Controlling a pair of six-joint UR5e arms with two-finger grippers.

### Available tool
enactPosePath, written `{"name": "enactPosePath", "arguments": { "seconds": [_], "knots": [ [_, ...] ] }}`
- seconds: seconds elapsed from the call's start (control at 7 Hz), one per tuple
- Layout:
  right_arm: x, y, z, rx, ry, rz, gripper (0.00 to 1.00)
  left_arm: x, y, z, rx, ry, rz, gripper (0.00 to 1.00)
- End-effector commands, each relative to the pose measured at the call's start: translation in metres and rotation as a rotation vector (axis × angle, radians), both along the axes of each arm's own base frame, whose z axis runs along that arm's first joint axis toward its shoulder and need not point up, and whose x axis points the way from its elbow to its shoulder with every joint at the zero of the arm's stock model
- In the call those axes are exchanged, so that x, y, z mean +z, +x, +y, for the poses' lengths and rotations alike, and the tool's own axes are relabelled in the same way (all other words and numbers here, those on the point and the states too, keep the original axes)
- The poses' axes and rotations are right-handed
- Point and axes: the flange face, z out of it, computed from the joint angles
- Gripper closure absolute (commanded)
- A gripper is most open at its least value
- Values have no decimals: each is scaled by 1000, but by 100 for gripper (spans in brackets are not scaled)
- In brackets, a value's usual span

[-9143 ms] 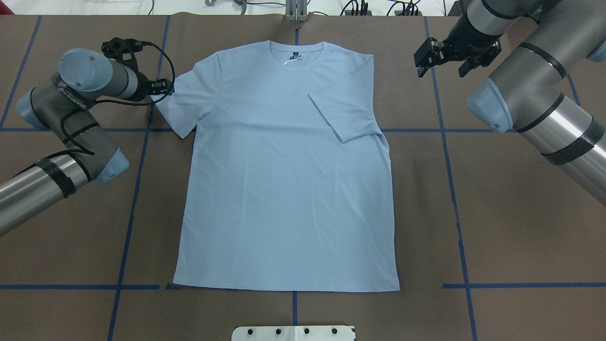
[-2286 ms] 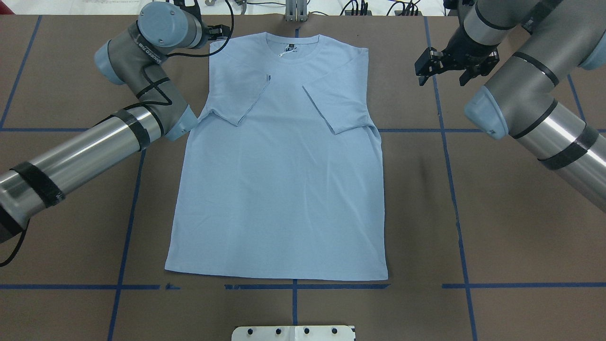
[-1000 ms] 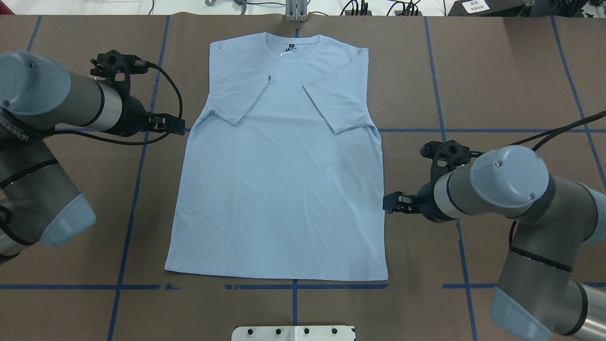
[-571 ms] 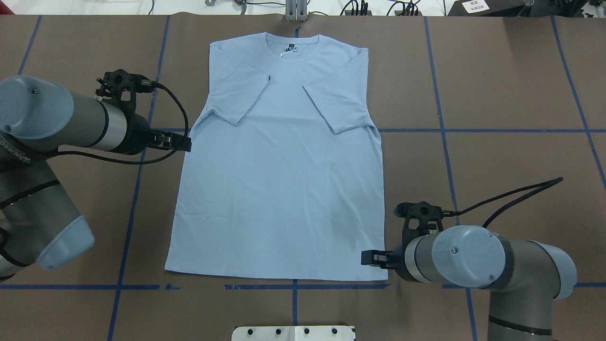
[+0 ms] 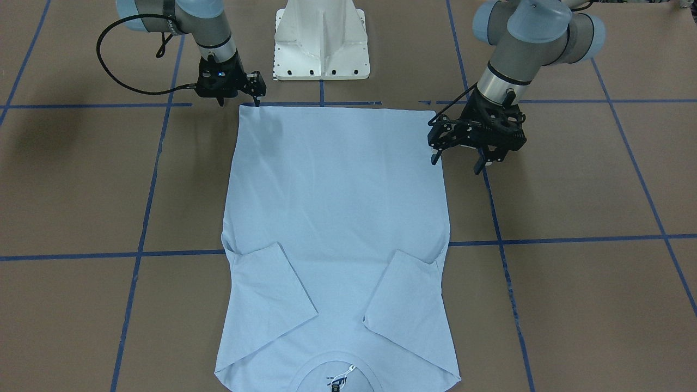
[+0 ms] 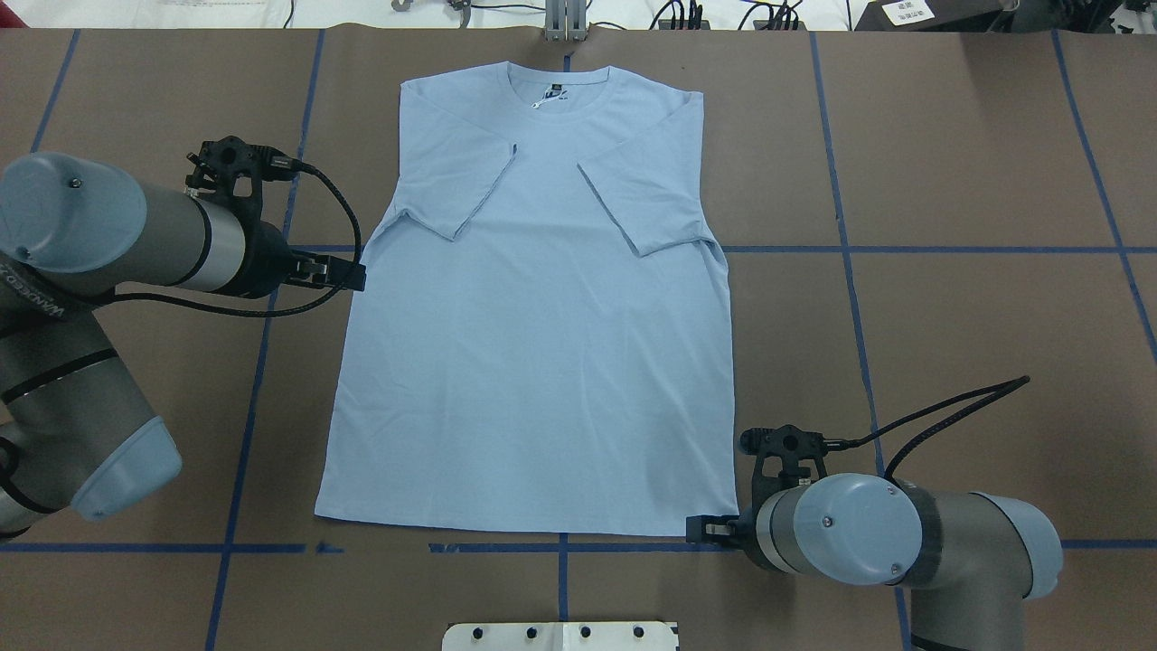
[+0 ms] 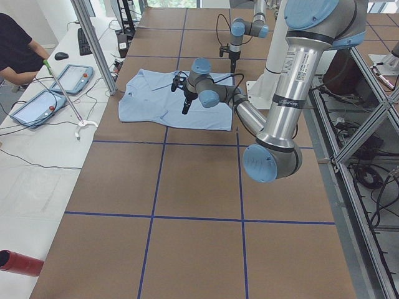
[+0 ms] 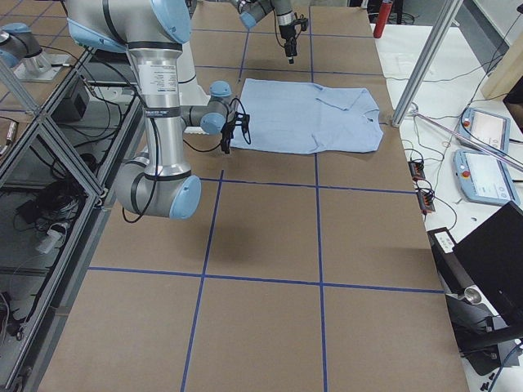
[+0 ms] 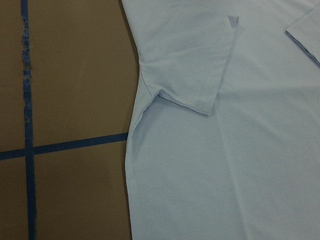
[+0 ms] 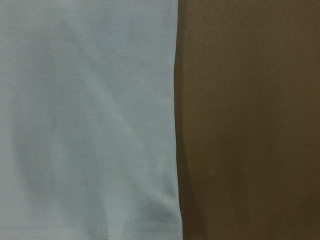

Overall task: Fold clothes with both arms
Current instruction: 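Move both grippers down to the hem corners nearest the robot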

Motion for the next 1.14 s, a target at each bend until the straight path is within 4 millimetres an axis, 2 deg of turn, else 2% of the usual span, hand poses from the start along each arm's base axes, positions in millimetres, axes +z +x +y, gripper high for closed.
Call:
{"name": "enactPosePath", "arguments": {
  "seconds": [0.0, 0.14, 0.29, 0.71, 0.86, 1.0],
  "knots": [
    [-7, -7, -12, 18, 1, -6, 11, 4, 1, 0, 0, -5, -6, 0],
    [-9, -7, -15, 23, 2, -10, 15, 5, 1, 0, 1, -5, -7, 0],
    [-9, -6, -17, 26, 2, -10, 24, 5, 1, -1, 1, -6, -9, 0],
    [-10, -5, -19, 24, -4, -13, 62, 7, 1, -1, 1, -8, -11, 0],
    [-11, -5, -17, 21, -6, -15, 68, 7, 1, -1, 1, -8, -11, 0],
    [-12, -4, -18, 22, -6, -18, 80, 8, 1, -1, 2, -7, -13, 0]
  ]
}}
